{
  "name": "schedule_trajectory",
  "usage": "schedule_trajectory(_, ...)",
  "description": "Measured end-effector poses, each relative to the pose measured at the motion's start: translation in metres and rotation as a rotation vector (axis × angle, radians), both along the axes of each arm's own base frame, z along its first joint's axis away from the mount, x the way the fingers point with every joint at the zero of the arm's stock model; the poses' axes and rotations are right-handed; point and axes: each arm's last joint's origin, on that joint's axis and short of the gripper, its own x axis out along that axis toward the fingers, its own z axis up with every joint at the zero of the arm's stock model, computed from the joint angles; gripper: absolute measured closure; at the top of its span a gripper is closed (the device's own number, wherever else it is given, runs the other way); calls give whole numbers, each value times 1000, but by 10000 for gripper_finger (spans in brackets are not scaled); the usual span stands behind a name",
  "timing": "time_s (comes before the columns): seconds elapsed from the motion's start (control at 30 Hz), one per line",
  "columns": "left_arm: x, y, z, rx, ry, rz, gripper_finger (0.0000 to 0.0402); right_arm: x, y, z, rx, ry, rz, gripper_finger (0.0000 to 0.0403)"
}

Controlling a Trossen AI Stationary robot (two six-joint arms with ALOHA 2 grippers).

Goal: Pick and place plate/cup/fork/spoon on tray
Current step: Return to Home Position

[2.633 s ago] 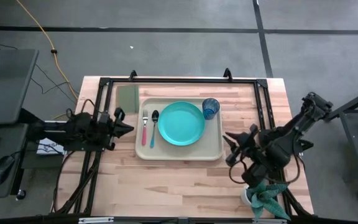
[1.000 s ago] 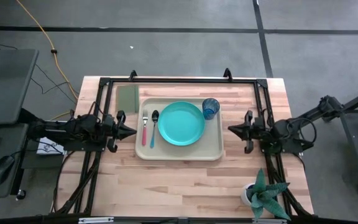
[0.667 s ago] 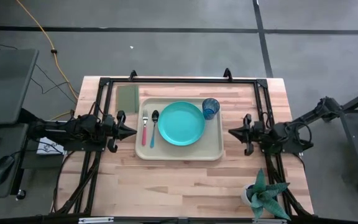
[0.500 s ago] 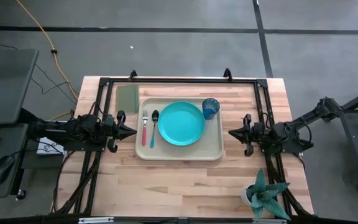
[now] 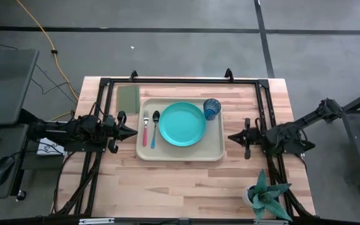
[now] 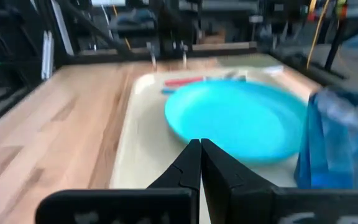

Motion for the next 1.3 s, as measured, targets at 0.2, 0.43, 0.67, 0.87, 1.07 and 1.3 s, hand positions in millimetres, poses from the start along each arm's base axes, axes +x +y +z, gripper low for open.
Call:
schedule_trajectory(0.2, 0, 0, 0, 0, 0, 0, 398, -1, 0, -6, 90, 54, -19, 403)
schedule_trajectory(0.43, 0, 0, 0, 0, -1, 0, 398, -1, 0, -7, 104, 53, -16, 403)
schedule_trajectory(0.67, 0, 0, 0, 0, -1, 0, 398, -1, 0, -7, 112, 53, -14, 402)
schedule_trajectory(0.87, 0, 0, 0, 0, -1, 0, 398, -1, 0, -7, 112, 52, -14, 402)
schedule_trajectory(1.07, 0, 0, 0, 0, -1, 0, 398, -1, 0, -7, 112, 53, -14, 402)
schedule_trajectory(1.3, 0, 0, 0, 0, -1, 0, 398, -1, 0, -7, 112, 53, -14, 402)
